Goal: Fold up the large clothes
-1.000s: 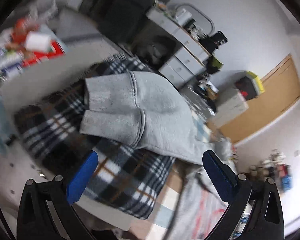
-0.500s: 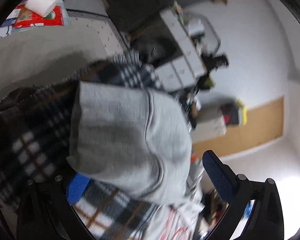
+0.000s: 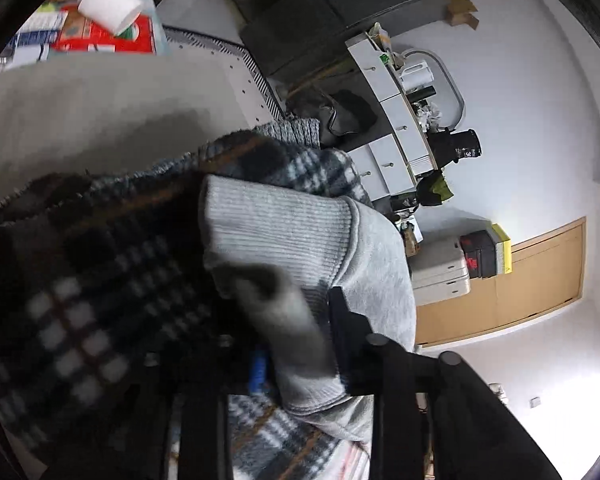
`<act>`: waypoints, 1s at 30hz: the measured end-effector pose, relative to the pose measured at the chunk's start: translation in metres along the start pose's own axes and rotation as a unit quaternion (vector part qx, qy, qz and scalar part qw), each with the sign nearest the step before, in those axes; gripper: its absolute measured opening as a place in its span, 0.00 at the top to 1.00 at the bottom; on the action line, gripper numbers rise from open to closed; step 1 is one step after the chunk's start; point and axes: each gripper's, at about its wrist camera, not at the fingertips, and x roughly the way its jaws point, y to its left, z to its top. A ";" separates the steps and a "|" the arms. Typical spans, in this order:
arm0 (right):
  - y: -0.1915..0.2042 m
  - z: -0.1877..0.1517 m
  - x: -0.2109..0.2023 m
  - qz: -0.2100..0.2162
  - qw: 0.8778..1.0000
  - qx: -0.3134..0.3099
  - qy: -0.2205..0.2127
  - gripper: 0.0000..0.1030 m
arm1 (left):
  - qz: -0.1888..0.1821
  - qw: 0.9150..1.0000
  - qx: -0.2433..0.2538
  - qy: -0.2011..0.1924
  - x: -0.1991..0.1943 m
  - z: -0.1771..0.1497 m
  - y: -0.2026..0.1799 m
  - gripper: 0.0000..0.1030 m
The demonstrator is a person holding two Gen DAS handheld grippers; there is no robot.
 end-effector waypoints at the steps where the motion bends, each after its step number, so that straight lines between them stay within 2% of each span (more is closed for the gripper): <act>1: -0.001 0.001 -0.001 0.000 1.000 0.004 0.000 0.00 | -0.010 1.000 0.001 -0.001 0.000 0.000 0.000 0.77; 3: -0.004 0.001 -0.001 0.000 1.000 0.013 0.003 0.00 | -0.005 1.000 0.016 0.002 0.002 0.001 -0.003 0.80; 4: -0.006 0.001 -0.002 -0.001 1.000 0.020 0.001 0.00 | -0.007 1.000 0.018 0.001 0.001 0.003 -0.004 0.90; 7: -0.012 0.004 -0.006 -0.005 0.999 0.034 -0.002 0.00 | -0.002 1.000 0.021 -0.006 -0.004 0.008 -0.009 0.94; 9: -0.016 0.005 -0.007 -0.006 0.999 0.044 -0.003 0.00 | 0.019 0.999 0.029 -0.019 -0.008 0.011 -0.019 0.95; 15: -0.024 0.012 -0.018 -0.003 0.998 0.055 -0.015 0.00 | 0.024 0.993 0.093 -0.068 -0.035 0.021 -0.096 0.95; 19: -0.032 0.019 -0.028 0.001 0.998 0.059 -0.024 0.00 | 0.020 0.991 0.112 -0.076 -0.039 0.016 -0.150 0.96; 20: -0.033 0.020 -0.029 -0.002 0.998 0.054 -0.024 0.00 | 0.021 0.989 0.121 -0.079 -0.038 0.011 -0.162 0.96; 24: -0.047 0.027 -0.041 -0.034 0.998 0.045 -0.037 0.00 | -0.018 0.983 0.170 -0.072 -0.030 -0.028 -0.221 0.96; 28: -0.079 0.036 -0.065 -0.057 0.991 0.098 -0.074 0.00 | -0.032 0.967 0.249 -0.033 -0.001 -0.097 -0.291 0.96; 30: -0.089 0.042 -0.076 -0.077 0.989 0.097 -0.087 0.00 | -0.042 0.964 0.261 -0.010 0.019 -0.135 -0.318 0.96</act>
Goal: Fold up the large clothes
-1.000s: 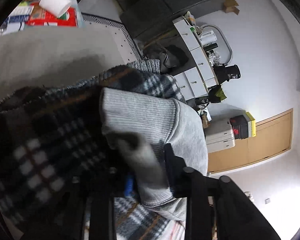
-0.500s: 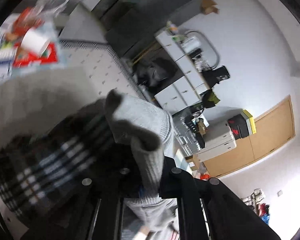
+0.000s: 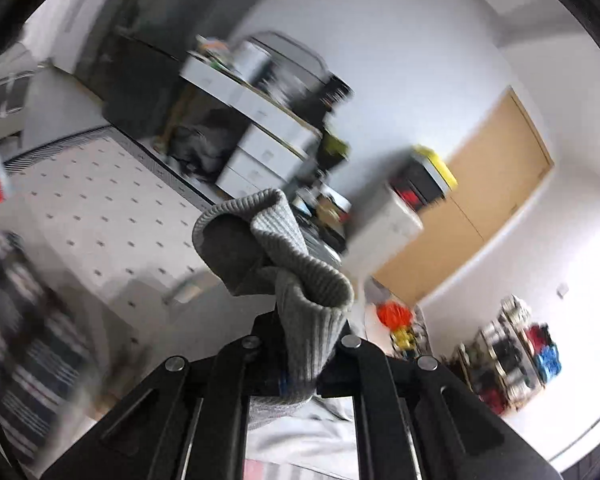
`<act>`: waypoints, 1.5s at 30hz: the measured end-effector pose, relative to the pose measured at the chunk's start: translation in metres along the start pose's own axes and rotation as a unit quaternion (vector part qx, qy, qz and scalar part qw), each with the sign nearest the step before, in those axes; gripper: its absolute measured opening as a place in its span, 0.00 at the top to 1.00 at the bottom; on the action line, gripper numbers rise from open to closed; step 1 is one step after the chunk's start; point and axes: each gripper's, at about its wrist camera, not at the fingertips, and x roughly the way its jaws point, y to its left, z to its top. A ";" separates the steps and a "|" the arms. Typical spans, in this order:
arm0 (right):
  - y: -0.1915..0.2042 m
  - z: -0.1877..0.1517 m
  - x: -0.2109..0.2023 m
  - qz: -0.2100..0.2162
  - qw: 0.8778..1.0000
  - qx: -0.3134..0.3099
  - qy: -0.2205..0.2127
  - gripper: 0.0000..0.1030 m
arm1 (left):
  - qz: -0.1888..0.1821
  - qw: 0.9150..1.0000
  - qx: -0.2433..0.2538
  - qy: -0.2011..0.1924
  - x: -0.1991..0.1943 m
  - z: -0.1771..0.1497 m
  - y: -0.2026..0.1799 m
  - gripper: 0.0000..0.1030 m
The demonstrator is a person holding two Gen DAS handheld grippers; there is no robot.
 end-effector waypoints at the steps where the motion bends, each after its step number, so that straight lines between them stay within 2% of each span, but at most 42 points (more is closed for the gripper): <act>1: -0.004 0.005 -0.005 -0.011 1.000 -0.016 -0.007 0.00 | -0.010 1.000 0.009 0.011 0.010 -0.006 -0.016 0.96; 3: -0.014 0.011 -0.015 -0.037 0.999 -0.029 -0.023 0.00 | -0.021 0.998 0.040 0.037 0.033 -0.030 -0.056 0.96; 5: -0.030 0.016 -0.025 -0.060 0.998 -0.013 -0.033 0.00 | -0.037 0.995 0.061 0.065 0.053 -0.053 -0.087 0.96; 8: -0.053 0.023 -0.039 -0.090 0.995 0.018 -0.043 0.00 | -0.064 0.985 0.099 0.126 0.095 -0.107 -0.132 0.96; 10: -0.066 0.029 -0.049 -0.107 0.993 0.031 -0.050 0.00 | -0.109 0.974 0.116 0.161 0.123 -0.135 -0.147 0.96; 12: -0.075 0.034 -0.063 -0.108 0.991 0.049 -0.068 0.00 | -0.145 0.958 0.110 0.223 0.160 -0.171 -0.153 0.96; 14: -0.086 0.038 -0.079 -0.090 0.988 0.074 -0.097 0.00 | -0.147 0.947 0.109 0.263 0.182 -0.203 -0.155 0.96; 15: -0.089 0.040 -0.082 -0.086 0.988 0.080 -0.102 0.00 | -0.144 0.938 0.122 0.290 0.197 -0.229 -0.156 0.96; 17: -0.093 0.043 -0.086 -0.085 0.986 0.090 -0.114 0.00 | -0.136 0.925 0.146 0.325 0.215 -0.259 -0.155 0.96; 19: -0.096 0.044 -0.082 -0.073 0.987 0.096 -0.111 0.00 | -0.116 0.909 0.164 0.366 0.234 -0.297 -0.147 0.96; 21: -0.094 0.041 -0.075 -0.067 0.989 0.092 -0.095 0.00 | -0.096 0.894 0.168 0.405 0.247 -0.318 -0.151 0.94; 22: -0.092 0.040 -0.070 -0.065 0.990 0.088 -0.086 0.00 | -0.076 0.879 0.178 0.436 0.254 -0.332 -0.144 0.91; 23: -0.091 0.040 -0.067 -0.062 0.991 0.083 -0.080 0.00 | -0.066 0.868 0.183 0.456 0.256 -0.338 -0.142 0.86; 24: -0.088 0.039 -0.066 -0.058 0.993 0.076 -0.076 0.00 | -0.067 0.860 0.186 0.471 0.259 -0.338 -0.150 0.71; 25: -0.085 0.038 -0.064 -0.056 0.993 0.068 -0.074 0.00 | -0.092 0.846 0.192 0.489 0.250 -0.340 -0.152 0.54; 26: -0.082 0.038 -0.063 -0.054 0.994 0.063 -0.073 0.00 | -0.127 0.830 0.205 0.502 0.238 -0.337 -0.161 0.46; 27: -0.080 0.036 -0.061 -0.051 0.994 0.060 -0.071 0.00 | -0.150 0.820 0.226 0.505 0.224 -0.335 -0.164 0.35; 28: -0.078 0.036 -0.060 -0.049 0.995 0.058 -0.069 0.00 | -0.173 0.810 0.240 0.506 0.211 -0.331 -0.166 0.28; 29: -0.077 0.034 -0.058 -0.048 0.995 0.057 -0.068 0.00 | -0.219 0.791 0.245 0.517 0.195 -0.323 -0.164 0.26; 30: -0.077 0.033 -0.056 -0.048 0.995 0.057 -0.065 0.00 | -0.253 0.775 0.245 0.524 0.185 -0.312 -0.161 0.25; 31: -0.076 0.032 -0.054 -0.048 0.995 0.056 -0.062 0.00 | -0.259 0.773 0.252 0.521 0.180 -0.301 -0.153 0.25; 32: -0.074 0.031 -0.054 -0.050 0.995 0.055 -0.059 0.00 | -0.248 0.781 0.265 0.508 0.177 -0.285 -0.143 0.25; 33: -0.073 0.031 -0.053 -0.053 0.995 0.054 -0.057 0.00 | -0.218 0.804 0.272 0.482 0.173 -0.265 -0.123 0.25; 34: -0.073 0.030 -0.052 -0.053 0.996 0.055 -0.055 0.00 | -0.184 0.822 0.268 0.468 0.172 -0.250 -0.102 0.25; 37: -0.072 0.029 -0.045 -0.050 0.996 0.057 -0.049 0.00 | -0.106 0.857 0.214 0.457 0.180 -0.214 -0.033 0.25; 39: -0.072 0.028 -0.040 -0.049 0.996 0.057 -0.039 0.00 | -0.067 0.871 0.192 0.448 0.178 -0.202 0.009 0.25; 42: -0.074 0.024 -0.031 -0.048 0.997 0.060 -0.023 0.00 | -0.036 0.883 0.170 0.437 0.165 -0.204 0.046 0.25; 43: -0.073 0.023 -0.028 -0.048 0.997 0.060 -0.017 0.00 | -0.041 0.883 0.163 0.438 0.160 -0.203 0.054 0.25; 45: -0.073 0.021 -0.023 -0.053 0.997 0.057 -0.008 0.00 | -0.068 0.891 0.161 0.420 0.144 -0.202 0.059 0.25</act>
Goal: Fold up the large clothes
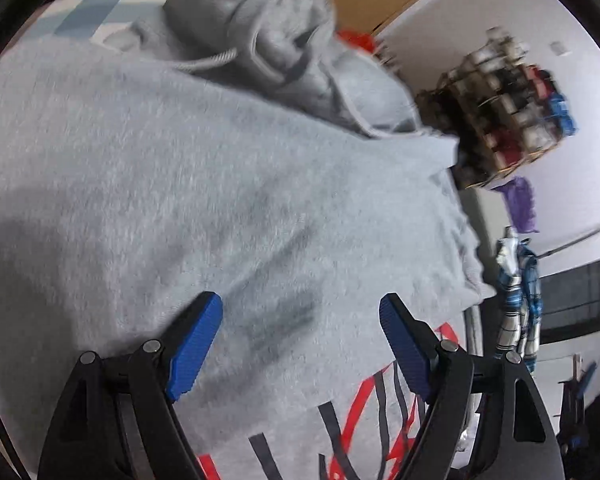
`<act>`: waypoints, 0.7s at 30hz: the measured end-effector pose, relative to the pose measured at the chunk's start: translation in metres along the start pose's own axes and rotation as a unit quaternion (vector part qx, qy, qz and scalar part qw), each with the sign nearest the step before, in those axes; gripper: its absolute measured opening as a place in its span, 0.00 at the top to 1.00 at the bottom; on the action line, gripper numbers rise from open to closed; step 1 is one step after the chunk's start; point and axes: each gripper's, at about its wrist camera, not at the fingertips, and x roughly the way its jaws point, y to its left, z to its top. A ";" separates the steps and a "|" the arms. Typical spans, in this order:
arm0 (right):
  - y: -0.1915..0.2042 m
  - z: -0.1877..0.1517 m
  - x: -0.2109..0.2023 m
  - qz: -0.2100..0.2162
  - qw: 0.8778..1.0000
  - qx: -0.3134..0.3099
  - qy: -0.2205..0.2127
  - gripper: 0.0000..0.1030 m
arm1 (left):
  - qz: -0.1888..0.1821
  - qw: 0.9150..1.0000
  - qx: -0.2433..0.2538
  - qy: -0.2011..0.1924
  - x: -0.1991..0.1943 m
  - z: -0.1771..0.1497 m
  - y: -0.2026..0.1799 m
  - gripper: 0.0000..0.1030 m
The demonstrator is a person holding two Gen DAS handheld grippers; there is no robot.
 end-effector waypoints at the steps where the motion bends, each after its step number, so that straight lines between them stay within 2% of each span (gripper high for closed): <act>1: 0.001 -0.002 0.002 -0.004 1.000 -0.004 0.005 0.00 | 0.003 1.000 0.004 -0.005 0.000 -0.001 -0.005 0.25; 4: 0.001 -0.006 0.008 -0.017 1.000 -0.014 0.019 0.00 | 0.046 0.998 0.034 0.010 -0.001 -0.012 -0.024 0.25; 7: 0.000 -0.011 0.009 -0.029 0.999 -0.013 0.027 0.00 | 0.075 0.995 0.050 0.030 -0.013 -0.007 -0.042 0.25; 8: -0.001 -0.011 0.010 -0.031 0.999 -0.008 0.029 0.00 | 0.084 0.995 0.059 0.021 -0.019 -0.002 -0.050 0.25; 10: -0.002 -0.012 0.011 -0.032 0.999 0.005 0.033 0.00 | 0.144 0.986 0.081 -0.015 -0.040 0.014 -0.065 0.25; 13: -0.004 -0.013 0.015 -0.038 0.998 0.021 0.043 0.00 | 0.218 0.969 0.090 -0.068 -0.059 0.047 -0.084 0.25; 15: -0.005 -0.014 0.019 -0.046 0.997 0.018 0.054 0.00 | 0.242 0.961 0.082 -0.105 -0.073 0.071 -0.084 0.25; 17: -0.006 -0.015 0.023 -0.053 0.996 0.010 0.065 0.00 | 0.240 0.960 0.071 -0.127 -0.074 0.100 -0.087 0.25; 18: -0.007 -0.016 0.026 -0.047 0.996 0.010 0.071 0.00 | 0.248 0.959 0.065 -0.122 -0.067 0.125 -0.089 0.25; 21: -0.017 -0.022 0.034 -0.024 0.995 0.031 0.096 0.00 | 0.247 0.960 0.069 -0.112 -0.052 0.157 -0.085 0.25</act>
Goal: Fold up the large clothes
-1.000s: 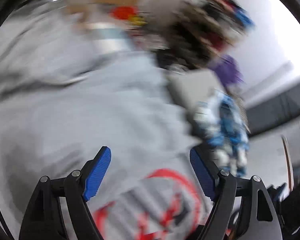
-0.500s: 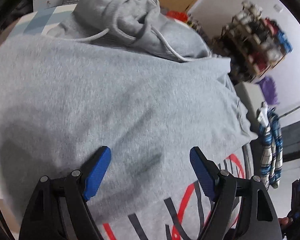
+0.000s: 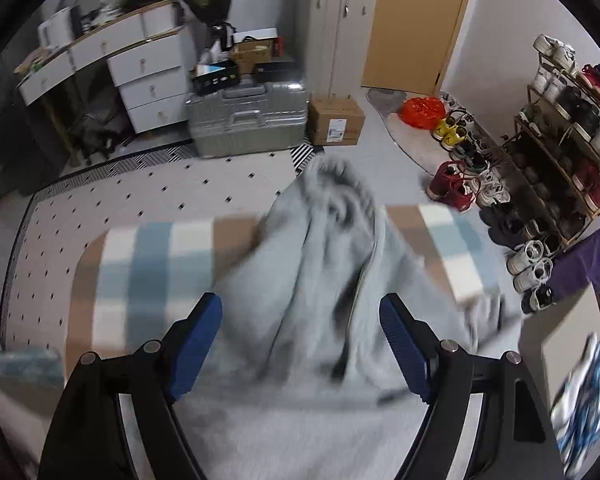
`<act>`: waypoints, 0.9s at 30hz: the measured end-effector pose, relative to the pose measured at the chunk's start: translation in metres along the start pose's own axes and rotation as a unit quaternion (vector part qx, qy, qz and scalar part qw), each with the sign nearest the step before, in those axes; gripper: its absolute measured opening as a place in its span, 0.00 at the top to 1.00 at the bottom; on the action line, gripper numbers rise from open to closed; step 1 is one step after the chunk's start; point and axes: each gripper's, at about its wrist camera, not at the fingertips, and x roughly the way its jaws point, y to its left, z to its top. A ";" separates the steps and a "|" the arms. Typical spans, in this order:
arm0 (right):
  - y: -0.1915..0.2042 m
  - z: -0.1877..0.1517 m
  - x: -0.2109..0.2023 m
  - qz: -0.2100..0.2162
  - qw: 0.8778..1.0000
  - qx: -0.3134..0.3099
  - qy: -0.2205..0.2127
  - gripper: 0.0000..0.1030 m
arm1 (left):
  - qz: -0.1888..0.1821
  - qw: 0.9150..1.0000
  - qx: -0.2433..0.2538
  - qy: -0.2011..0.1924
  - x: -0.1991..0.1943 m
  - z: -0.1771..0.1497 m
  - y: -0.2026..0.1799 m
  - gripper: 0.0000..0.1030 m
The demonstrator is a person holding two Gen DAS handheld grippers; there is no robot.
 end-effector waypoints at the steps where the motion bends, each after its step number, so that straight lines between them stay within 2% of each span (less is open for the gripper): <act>1: -0.004 -0.002 0.005 0.005 1.000 0.008 0.015 0.00 | 0.005 1.000 0.004 0.005 0.017 0.012 -0.009 0.25; 2: -0.008 -0.004 0.011 0.010 0.999 0.012 0.032 0.00 | 0.011 1.000 0.008 0.009 0.019 0.016 -0.001 0.25; 5: -0.017 -0.010 0.021 0.005 0.998 0.010 0.059 0.00 | 0.046 0.998 0.029 0.039 0.059 0.025 -0.009 0.25; 8: -0.032 -0.014 0.027 -0.004 0.997 0.006 0.077 0.00 | 0.064 0.996 0.023 0.054 0.083 0.025 0.006 0.25; 9: -0.036 -0.014 0.028 -0.003 0.997 0.011 0.079 0.00 | 0.066 0.996 0.015 0.055 0.093 0.025 0.009 0.25; 12: -0.051 -0.013 0.032 0.004 0.995 0.044 0.086 0.00 | 0.043 0.997 0.002 0.069 0.108 0.025 0.014 0.25; 14: -0.055 -0.014 0.034 0.008 0.994 0.053 0.093 0.00 | 0.057 0.997 0.004 0.059 0.108 0.022 0.015 0.28; 15: -0.053 -0.015 0.034 0.005 0.994 0.049 0.096 0.00 | 0.072 0.996 0.009 0.055 0.107 0.022 0.016 0.46; 16: -0.052 -0.015 0.034 0.001 0.994 0.044 0.098 0.00 | 0.087 0.995 0.015 0.055 0.106 0.021 0.017 0.80; 17: -0.049 -0.016 0.034 -0.001 0.994 0.040 0.099 0.00 | 0.098 0.993 0.013 0.062 0.107 0.024 0.018 0.89; 18: -0.046 -0.016 0.033 0.000 0.994 0.037 0.099 0.00 | 0.100 0.993 0.006 0.069 0.110 0.027 0.021 0.89; 20: -0.038 -0.015 0.029 0.009 0.995 0.032 0.093 0.00 | 0.098 0.994 -0.004 0.054 0.097 0.024 0.028 0.90; 23: -0.022 -0.015 0.023 0.018 0.997 0.001 0.079 0.00 | 0.105 0.995 -0.004 0.001 0.058 0.024 0.030 0.91; 27: 0.002 -0.017 0.025 -0.003 0.995 -0.067 0.072 0.00 | 0.099 0.990 0.015 -0.104 -0.028 0.009 0.014 0.91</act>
